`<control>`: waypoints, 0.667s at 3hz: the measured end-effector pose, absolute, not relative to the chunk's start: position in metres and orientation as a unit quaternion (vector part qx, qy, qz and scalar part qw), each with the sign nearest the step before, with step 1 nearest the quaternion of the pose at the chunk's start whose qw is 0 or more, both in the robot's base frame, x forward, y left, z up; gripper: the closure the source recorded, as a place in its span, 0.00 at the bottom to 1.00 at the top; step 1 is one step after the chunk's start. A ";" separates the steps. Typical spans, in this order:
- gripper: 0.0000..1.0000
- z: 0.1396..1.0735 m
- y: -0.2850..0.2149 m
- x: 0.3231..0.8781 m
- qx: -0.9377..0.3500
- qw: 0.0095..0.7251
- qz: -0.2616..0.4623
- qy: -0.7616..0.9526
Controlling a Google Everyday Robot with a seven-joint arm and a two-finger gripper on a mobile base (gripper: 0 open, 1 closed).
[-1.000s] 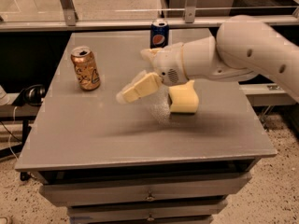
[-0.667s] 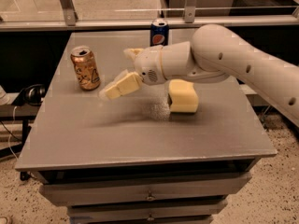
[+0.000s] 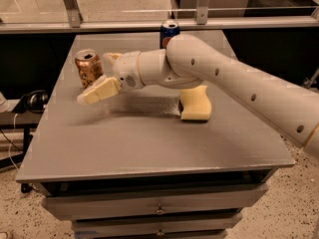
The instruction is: Pick orange can
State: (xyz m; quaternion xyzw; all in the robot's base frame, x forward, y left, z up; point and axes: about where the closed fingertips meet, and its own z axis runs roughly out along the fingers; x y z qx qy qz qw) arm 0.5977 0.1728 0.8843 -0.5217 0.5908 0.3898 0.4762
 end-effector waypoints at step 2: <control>0.19 0.875 0.212 0.614 -0.531 0.486 0.397 0.570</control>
Offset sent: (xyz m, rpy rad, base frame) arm 0.0273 0.0484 -0.0114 0.0387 -0.0552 0.0319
